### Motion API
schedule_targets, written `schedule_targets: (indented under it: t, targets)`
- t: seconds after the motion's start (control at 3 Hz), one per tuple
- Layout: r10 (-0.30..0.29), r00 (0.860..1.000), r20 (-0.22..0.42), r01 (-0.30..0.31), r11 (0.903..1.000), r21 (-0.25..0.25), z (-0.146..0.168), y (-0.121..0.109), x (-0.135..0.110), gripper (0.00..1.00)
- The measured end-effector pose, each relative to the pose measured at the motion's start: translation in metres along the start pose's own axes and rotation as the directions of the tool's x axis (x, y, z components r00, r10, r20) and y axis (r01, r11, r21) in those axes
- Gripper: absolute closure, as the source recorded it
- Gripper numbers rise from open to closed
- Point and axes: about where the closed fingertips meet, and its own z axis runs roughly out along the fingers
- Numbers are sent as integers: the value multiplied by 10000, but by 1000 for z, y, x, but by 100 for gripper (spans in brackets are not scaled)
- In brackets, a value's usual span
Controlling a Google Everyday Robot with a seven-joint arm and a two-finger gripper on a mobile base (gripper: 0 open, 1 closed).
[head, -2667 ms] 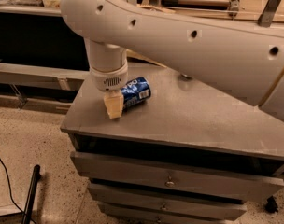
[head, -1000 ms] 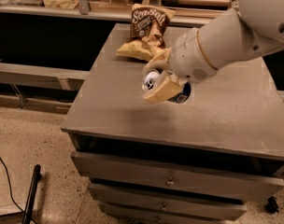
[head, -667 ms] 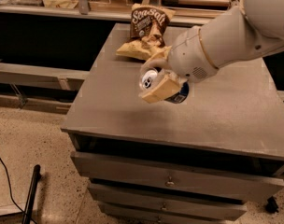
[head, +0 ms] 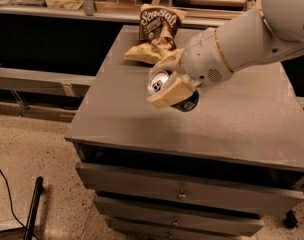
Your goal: Place pepsi can upright
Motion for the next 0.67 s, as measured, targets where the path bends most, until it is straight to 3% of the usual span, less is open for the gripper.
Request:
schedule_targets:
  t: [0.33,0.67]
  targets:
    - [479,9947,907,-438,9980,-464,-3,-8,1,100]
    - [1236,9575,2606,-1022,9903,-944,-24,-33,-10,100]
